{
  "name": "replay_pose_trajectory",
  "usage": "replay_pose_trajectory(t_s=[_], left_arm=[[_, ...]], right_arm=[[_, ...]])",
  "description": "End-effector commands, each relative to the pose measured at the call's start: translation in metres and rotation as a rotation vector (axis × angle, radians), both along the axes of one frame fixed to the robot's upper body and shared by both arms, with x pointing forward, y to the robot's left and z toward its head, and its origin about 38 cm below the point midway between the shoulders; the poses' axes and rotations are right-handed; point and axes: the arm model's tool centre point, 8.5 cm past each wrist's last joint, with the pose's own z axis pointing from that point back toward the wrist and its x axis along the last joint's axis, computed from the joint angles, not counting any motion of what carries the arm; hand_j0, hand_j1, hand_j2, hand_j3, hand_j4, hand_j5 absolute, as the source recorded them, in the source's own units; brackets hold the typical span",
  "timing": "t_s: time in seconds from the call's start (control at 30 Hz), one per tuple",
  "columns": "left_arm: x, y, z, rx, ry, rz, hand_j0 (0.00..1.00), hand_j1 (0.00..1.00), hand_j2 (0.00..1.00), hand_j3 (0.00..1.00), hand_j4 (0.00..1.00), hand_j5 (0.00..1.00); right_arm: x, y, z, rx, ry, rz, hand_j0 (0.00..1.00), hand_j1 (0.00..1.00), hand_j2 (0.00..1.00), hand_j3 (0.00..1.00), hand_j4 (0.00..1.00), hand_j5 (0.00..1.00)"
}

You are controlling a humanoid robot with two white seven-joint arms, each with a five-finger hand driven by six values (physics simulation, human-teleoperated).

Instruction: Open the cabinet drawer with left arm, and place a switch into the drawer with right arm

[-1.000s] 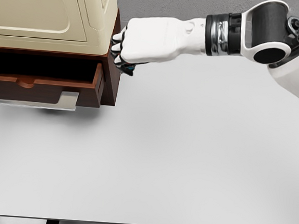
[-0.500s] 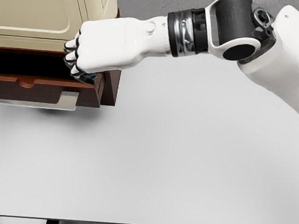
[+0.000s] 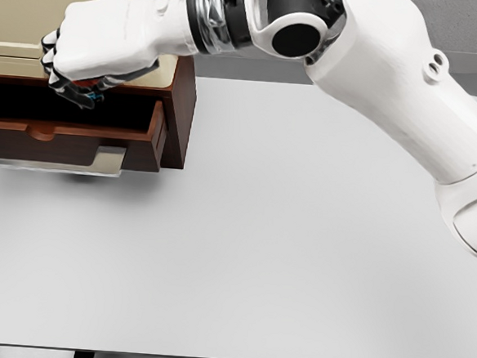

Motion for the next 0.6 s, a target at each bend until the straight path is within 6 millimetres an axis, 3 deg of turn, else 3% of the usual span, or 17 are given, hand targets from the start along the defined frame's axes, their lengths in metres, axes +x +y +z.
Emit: replay_pose_trajectory(t_s=[0.0, 0.57], left_arm=[[0.000, 0.000, -0.001, -0.005, 0.005, 0.002, 1.00, 1.00, 1.00, 1.00, 1.00, 1.00], [0.000, 0.000, -0.002, 0.009, 0.005, 0.000, 1.00, 1.00, 1.00, 1.00, 1.00, 1.00]], right_arm=[[0.008, 0.005, -0.004, 0.003, 0.030, -0.021, 0.27, 0.27, 0.27, 0.27, 0.27, 0.27], [0.026, 0.024, -0.026, -0.046, 0.091, -0.073, 0.27, 0.27, 0.27, 0.27, 0.27, 0.27]])
